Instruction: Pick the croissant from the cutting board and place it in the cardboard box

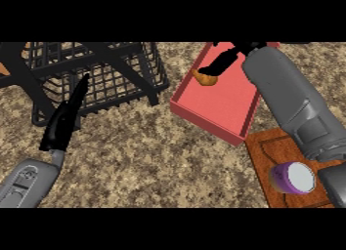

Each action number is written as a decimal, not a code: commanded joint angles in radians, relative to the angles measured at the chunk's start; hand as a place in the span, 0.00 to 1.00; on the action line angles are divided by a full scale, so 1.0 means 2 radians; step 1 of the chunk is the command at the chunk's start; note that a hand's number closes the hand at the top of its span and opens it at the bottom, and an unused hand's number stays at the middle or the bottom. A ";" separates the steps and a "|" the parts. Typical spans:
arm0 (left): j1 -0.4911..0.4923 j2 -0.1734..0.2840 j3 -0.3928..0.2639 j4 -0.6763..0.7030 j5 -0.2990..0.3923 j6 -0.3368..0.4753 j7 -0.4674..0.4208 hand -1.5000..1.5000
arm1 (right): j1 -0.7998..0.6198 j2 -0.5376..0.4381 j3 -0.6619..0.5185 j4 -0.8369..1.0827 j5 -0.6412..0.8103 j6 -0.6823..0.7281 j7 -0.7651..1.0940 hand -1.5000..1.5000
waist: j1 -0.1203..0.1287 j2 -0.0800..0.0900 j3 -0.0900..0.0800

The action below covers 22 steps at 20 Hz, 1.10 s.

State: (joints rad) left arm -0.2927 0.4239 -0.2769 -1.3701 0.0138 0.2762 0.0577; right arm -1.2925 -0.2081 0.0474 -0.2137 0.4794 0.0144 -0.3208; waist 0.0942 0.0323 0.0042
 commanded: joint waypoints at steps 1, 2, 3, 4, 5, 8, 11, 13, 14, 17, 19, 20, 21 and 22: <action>0.028 0.047 0.047 0.031 0.003 0.008 0.011 0.50 | -0.006 0.007 -0.012 0.024 -0.008 0.007 0.012 0.00 | 0.011 0.003 -0.002; 0.023 0.052 0.045 0.042 -0.007 0.012 0.015 0.50 | -0.011 0.020 -0.010 0.023 -0.007 0.000 0.014 0.00 | 0.011 0.003 -0.002; 0.033 0.053 0.051 0.033 0.000 0.012 0.006 0.50 | 0.003 0.010 -0.021 0.018 -0.017 0.001 -0.014 0.00 | 0.010 0.002 -0.002; 0.025 0.038 0.037 0.039 -0.011 0.020 0.008 0.50 | -0.003 0.011 -0.023 0.022 -0.018 0.004 -0.014 0.00 | 0.009 0.005 -0.002; 0.027 0.045 0.044 0.045 -0.009 0.016 0.004 0.50 | -0.010 0.021 -0.026 0.019 -0.020 -0.005 -0.011 0.00 | 0.009 0.004 -0.002; 0.023 0.044 0.044 0.043 -0.010 0.020 0.017 0.50 | 0.000 0.012 -0.049 0.006 -0.041 -0.022 -0.053 0.00 | 0.007 0.004 -0.001; 0.022 0.043 0.042 0.032 -0.004 0.016 0.023 0.50 | 0.000 0.011 -0.080 0.001 -0.069 -0.033 -0.072 0.00 | 0.007 0.003 -0.001; 0.041 0.047 0.043 0.033 -0.009 0.023 0.007 0.50 | -0.002 -0.009 -0.105 0.000 -0.092 -0.026 -0.076 0.00 | 0.005 0.000 -0.001; 0.033 0.034 0.035 0.033 -0.016 0.032 0.018 0.50 | 0.004 -0.002 -0.118 0.005 -0.103 -0.039 -0.076 0.00 | 0.006 0.003 -0.001; 0.018 0.048 0.045 0.032 -0.011 0.022 0.025 0.50 | -0.008 -0.040 -0.140 0.004 -0.126 0.011 -0.085 0.00 | 0.001 0.001 -0.001; 0.029 0.044 0.043 0.021 -0.008 0.026 0.033 0.50 | -0.004 -0.075 -0.151 0.012 -0.134 0.038 -0.085 0.00 | 0.005 0.002 0.000; 0.036 0.042 0.039 0.024 -0.009 0.024 0.016 0.50 | 0.006 -0.080 -0.156 0.012 -0.139 0.047 -0.101 0.00 | 0.004 0.003 -0.001; 0.036 0.049 0.045 0.027 -0.010 0.024 0.018 0.50 | 0.016 -0.078 -0.157 0.017 -0.140 0.053 -0.107 0.00 | 0.005 0.003 -0.001; 0.042 0.047 0.045 0.031 -0.008 0.024 0.013 0.50 | 0.003 -0.094 -0.164 0.018 -0.147 0.068 -0.093 0.00 | 0.003 0.002 -0.001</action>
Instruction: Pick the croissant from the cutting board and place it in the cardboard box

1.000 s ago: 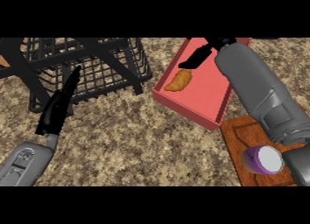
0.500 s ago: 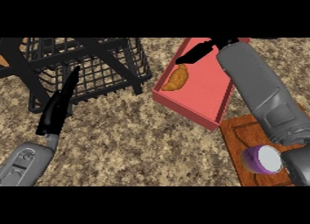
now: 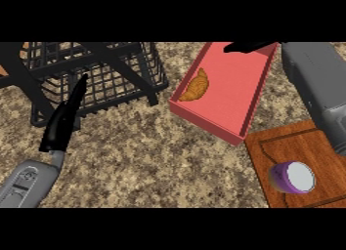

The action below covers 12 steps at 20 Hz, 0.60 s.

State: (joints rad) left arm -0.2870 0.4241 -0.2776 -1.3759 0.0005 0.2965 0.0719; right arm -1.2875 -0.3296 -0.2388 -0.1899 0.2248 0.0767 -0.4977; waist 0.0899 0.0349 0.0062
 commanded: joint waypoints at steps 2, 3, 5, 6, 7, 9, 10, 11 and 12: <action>0.044 0.040 0.045 0.042 -0.003 0.019 -0.009 0.50 | 0.004 -0.065 -0.026 0.011 -0.021 0.046 -0.002 0.00 | 0.004 0.003 -0.002; 0.037 0.049 0.049 0.037 0.002 0.011 0.001 0.50 | 0.016 -0.086 -0.027 0.012 -0.021 0.054 -0.013 0.00 | 0.006 0.005 -0.002; 0.040 0.050 0.049 0.027 0.001 0.015 0.006 0.50 | 0.029 -0.104 -0.031 0.018 -0.023 0.066 -0.015 0.00 | 0.002 0.001 -0.002; 0.033 0.036 0.040 0.035 -0.003 0.018 0.006 0.50 | 0.030 -0.117 -0.033 0.017 -0.023 0.071 -0.023 0.00 | 0.005 0.007 -0.001; 0.040 0.046 0.048 0.026 0.002 0.016 0.009 0.50 | 0.046 -0.127 -0.033 0.022 -0.023 0.084 -0.029 0.00 | 0.005 0.004 -0.001; 0.034 0.050 0.050 0.026 0.004 0.010 0.004 0.50 | 0.048 -0.149 -0.036 0.023 -0.024 0.095 -0.029 0.00 | 0.007 0.005 -0.001; 0.041 0.050 0.043 0.024 0.002 0.006 0.000 0.50 | 0.054 -0.159 -0.036 0.023 -0.023 0.095 -0.038 0.00 | 0.012 0.007 -0.001; 0.038 0.051 0.049 0.025 0.001 0.014 0.006 0.50 | 0.063 -0.173 -0.028 0.024 -0.016 0.122 -0.043 0.00 | 0.007 0.004 -0.001; 0.041 0.045 0.042 0.028 0.001 0.011 -0.001 0.50 | 0.063 -0.181 -0.032 0.024 -0.018 0.121 -0.046 0.00 | 0.010 0.006 -0.001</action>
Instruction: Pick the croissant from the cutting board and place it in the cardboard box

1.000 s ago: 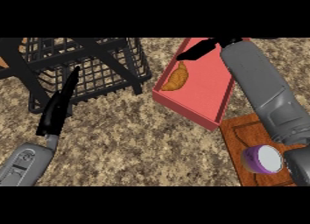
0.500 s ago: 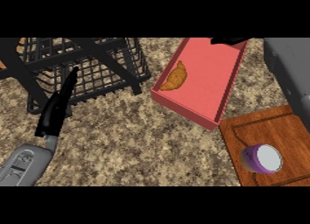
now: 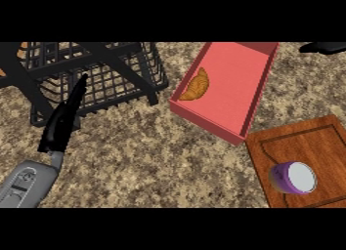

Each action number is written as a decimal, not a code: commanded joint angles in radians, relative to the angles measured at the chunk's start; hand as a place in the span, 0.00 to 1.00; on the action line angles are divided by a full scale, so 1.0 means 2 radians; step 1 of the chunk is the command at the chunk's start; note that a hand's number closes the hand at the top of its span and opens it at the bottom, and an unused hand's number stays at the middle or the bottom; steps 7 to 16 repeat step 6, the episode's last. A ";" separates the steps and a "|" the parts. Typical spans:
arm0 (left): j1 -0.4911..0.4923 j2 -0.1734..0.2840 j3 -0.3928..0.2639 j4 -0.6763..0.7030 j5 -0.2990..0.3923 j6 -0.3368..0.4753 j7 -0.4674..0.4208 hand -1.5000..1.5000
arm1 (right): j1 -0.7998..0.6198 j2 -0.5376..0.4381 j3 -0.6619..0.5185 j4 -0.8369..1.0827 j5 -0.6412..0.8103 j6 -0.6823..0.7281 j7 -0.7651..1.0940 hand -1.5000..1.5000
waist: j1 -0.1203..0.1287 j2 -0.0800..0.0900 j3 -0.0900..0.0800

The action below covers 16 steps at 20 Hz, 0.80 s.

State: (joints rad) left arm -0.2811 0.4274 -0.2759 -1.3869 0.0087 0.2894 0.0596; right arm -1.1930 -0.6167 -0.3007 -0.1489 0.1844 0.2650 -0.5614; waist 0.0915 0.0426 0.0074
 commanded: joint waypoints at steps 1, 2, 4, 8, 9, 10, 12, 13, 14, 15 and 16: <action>0.032 0.049 0.040 0.022 -0.005 0.012 0.016 0.50 | 0.019 -0.042 0.000 0.005 0.003 0.029 -0.015 0.00 | 0.015 0.003 0.000; 0.031 0.044 0.043 0.034 -0.003 0.014 0.006 0.50 | 0.031 -0.048 0.003 0.005 0.006 0.040 -0.029 0.00 | 0.013 0.005 -0.001; 0.029 0.048 0.050 0.042 0.002 0.010 0.003 0.50 | 0.042 -0.055 0.013 0.004 0.016 0.059 -0.041 0.00 | 0.010 0.004 -0.001; 0.024 0.045 0.046 0.036 0.002 0.012 0.017 0.50 | 0.042 -0.075 0.023 0.004 0.027 0.083 -0.041 0.00 | 0.009 0.002 -0.001; 0.024 0.045 0.046 0.036 0.002 0.012 0.017 0.50 | 0.042 -0.075 0.023 0.004 0.027 0.083 -0.041 0.00 | 0.009 0.002 -0.001; 0.024 0.045 0.046 0.036 0.002 0.012 0.017 0.50 | 0.042 -0.075 0.023 0.004 0.027 0.083 -0.041 0.00 | 0.009 0.002 -0.001; 0.024 0.045 0.046 0.036 0.002 0.012 0.017 0.50 | 0.042 -0.075 0.023 0.004 0.027 0.083 -0.041 0.00 | 0.009 0.002 -0.001; 0.024 0.045 0.046 0.036 0.002 0.012 0.017 0.50 | 0.042 -0.075 0.023 0.004 0.027 0.083 -0.041 0.00 | 0.009 0.002 -0.001; 0.024 0.045 0.046 0.036 0.002 0.012 0.017 0.50 | 0.042 -0.075 0.023 0.004 0.027 0.083 -0.041 0.00 | 0.009 0.002 -0.001; 0.024 0.045 0.046 0.036 0.002 0.012 0.017 0.50 | 0.042 -0.075 0.023 0.004 0.027 0.083 -0.041 0.00 | 0.009 0.002 -0.001; 0.024 0.045 0.046 0.036 0.002 0.012 0.017 0.50 | 0.042 -0.075 0.023 0.004 0.027 0.083 -0.041 0.00 | 0.009 0.002 -0.001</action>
